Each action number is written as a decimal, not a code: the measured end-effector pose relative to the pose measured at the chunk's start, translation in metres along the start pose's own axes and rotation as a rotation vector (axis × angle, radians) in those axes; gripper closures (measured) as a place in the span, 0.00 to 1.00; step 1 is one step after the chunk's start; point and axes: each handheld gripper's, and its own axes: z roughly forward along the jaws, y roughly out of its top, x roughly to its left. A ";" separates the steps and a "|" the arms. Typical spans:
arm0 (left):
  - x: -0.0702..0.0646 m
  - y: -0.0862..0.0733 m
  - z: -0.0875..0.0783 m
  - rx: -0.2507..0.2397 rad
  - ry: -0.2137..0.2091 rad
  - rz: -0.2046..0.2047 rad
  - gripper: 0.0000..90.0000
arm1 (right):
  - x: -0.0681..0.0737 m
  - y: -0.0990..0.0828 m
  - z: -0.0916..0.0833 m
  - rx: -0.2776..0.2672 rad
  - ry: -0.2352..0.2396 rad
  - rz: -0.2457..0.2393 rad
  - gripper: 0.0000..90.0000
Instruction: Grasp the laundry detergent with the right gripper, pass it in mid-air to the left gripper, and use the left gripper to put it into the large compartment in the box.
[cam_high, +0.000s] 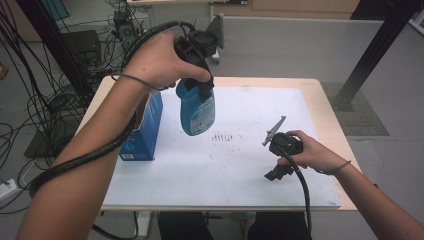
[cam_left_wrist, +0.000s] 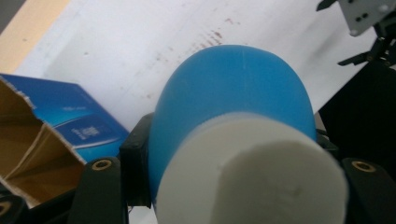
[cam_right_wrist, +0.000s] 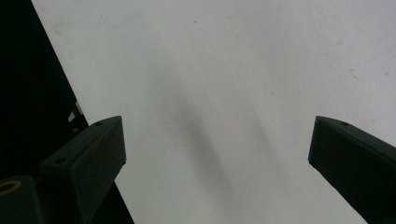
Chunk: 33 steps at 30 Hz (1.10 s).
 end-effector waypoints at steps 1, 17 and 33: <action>0.003 0.000 -0.002 0.000 0.006 -0.011 0.42 | 0.001 0.001 0.000 -0.001 -0.001 0.003 0.04; 0.050 -0.015 -0.033 -0.057 0.033 -0.183 0.42 | 0.000 0.004 0.005 0.001 -0.010 -0.002 0.04; 0.097 -0.043 -0.047 -0.056 0.055 -0.343 0.42 | 0.003 0.006 0.009 0.009 -0.006 -0.008 0.04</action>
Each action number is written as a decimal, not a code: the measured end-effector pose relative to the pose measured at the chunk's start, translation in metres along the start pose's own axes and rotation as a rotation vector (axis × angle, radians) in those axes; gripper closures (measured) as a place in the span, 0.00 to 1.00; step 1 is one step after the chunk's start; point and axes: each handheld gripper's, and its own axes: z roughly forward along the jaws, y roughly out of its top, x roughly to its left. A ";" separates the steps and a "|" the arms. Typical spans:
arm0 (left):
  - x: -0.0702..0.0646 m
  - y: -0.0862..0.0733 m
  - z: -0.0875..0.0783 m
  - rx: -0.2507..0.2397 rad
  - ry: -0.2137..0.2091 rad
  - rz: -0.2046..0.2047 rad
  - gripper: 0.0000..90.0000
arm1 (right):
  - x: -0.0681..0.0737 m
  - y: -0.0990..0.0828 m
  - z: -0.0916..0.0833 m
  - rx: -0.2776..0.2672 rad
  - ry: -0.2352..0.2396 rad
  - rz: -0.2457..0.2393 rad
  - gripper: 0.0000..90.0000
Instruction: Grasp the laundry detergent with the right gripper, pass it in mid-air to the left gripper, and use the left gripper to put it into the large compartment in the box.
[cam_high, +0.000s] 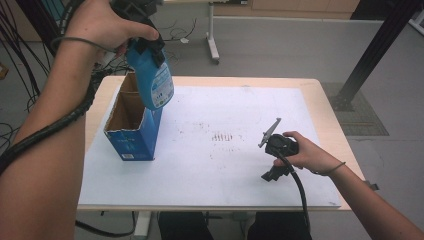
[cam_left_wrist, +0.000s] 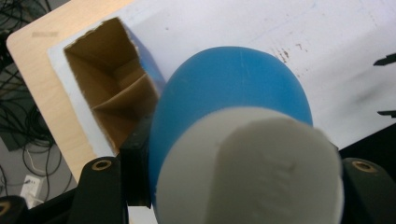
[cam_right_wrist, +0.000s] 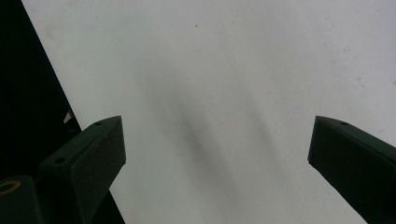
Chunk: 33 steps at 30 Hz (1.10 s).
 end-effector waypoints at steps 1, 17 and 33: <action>0.004 -0.001 -0.001 0.005 0.010 -0.011 0.42 | 0.000 0.000 0.000 -0.001 -0.001 -0.001 0.04; 0.053 -0.013 -0.001 -0.001 0.039 -0.198 0.42 | 0.001 -0.001 0.003 -0.002 0.005 -0.014 0.04; 0.075 -0.023 0.014 0.021 0.063 -0.273 0.42 | 0.001 -0.002 0.004 -0.004 0.005 -0.018 0.04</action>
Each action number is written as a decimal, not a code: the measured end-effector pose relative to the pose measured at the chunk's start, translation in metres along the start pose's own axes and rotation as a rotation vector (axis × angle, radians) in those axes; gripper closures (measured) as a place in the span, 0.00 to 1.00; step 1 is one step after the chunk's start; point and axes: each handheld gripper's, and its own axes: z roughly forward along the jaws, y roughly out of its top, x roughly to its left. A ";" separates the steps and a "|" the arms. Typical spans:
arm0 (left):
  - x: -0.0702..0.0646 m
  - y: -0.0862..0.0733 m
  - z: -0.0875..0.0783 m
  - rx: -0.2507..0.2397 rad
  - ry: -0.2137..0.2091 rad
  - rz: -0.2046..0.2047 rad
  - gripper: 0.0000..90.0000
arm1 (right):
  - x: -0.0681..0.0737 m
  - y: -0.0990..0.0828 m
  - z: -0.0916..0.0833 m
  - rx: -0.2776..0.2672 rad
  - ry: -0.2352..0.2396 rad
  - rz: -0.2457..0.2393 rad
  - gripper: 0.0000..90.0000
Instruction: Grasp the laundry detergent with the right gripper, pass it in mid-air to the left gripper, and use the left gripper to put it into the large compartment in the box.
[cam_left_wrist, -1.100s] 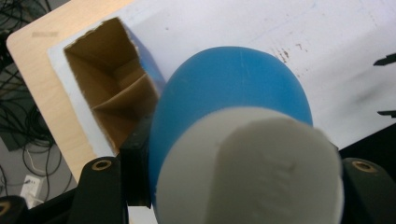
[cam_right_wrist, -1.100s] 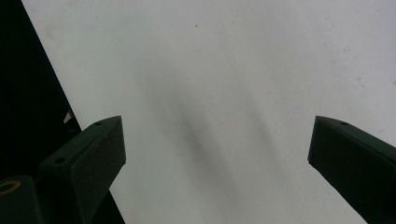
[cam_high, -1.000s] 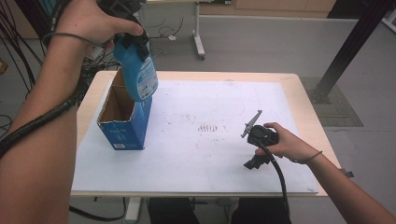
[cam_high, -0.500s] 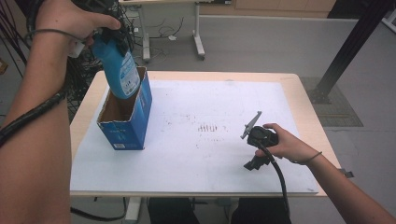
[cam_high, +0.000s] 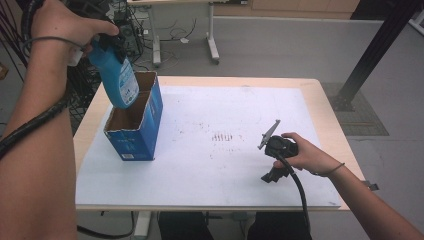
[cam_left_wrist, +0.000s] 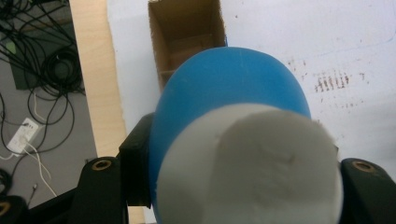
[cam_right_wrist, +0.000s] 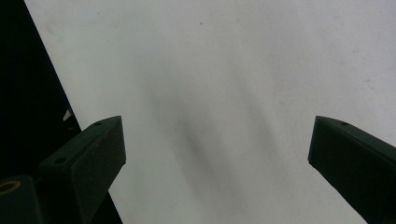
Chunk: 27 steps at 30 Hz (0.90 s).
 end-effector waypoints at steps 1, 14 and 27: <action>0.001 0.000 0.002 0.002 -0.002 -0.003 0.42 | 0.000 0.000 0.000 0.002 0.000 -0.003 0.04; 0.011 -0.006 0.030 0.023 0.003 -0.039 0.42 | 0.003 0.003 0.002 0.010 0.003 -0.012 0.04; 0.013 -0.011 0.055 0.029 0.000 -0.064 0.42 | 0.006 0.005 0.004 0.016 0.006 -0.019 0.04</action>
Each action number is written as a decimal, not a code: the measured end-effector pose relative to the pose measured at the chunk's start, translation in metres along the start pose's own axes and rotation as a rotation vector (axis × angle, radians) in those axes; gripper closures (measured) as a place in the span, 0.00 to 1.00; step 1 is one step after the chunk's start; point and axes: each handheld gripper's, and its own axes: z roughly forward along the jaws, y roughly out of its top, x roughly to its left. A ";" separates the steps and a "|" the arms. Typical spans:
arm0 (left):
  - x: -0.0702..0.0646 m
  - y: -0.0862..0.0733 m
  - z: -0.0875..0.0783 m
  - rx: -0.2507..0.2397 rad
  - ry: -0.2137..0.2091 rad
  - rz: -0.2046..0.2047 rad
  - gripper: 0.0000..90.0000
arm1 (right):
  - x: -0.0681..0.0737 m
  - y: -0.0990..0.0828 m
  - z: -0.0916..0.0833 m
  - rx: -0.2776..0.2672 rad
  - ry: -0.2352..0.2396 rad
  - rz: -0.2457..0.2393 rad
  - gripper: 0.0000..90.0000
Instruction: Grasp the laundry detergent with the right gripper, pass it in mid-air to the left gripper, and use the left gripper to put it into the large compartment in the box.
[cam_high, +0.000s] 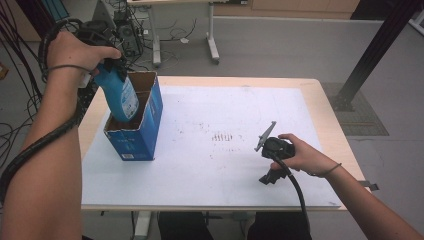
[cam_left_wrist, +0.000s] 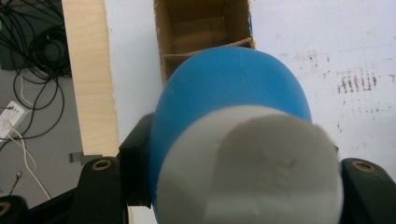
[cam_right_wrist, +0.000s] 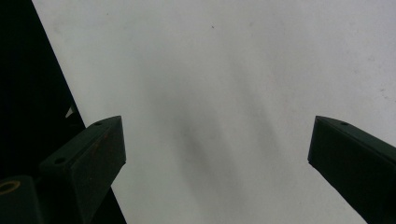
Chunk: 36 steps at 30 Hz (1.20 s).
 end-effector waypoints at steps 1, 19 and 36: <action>0.000 0.000 0.002 -0.002 -0.002 -0.003 0.42 | 0.000 0.000 0.000 0.000 0.000 0.000 0.04; 0.001 -0.006 0.032 -0.004 0.010 -0.030 0.42 | 0.002 -0.002 0.002 0.006 0.007 -0.007 0.04; -0.003 -0.010 0.065 0.028 0.019 -0.034 0.42 | 0.004 -0.001 0.003 0.011 0.012 -0.010 0.04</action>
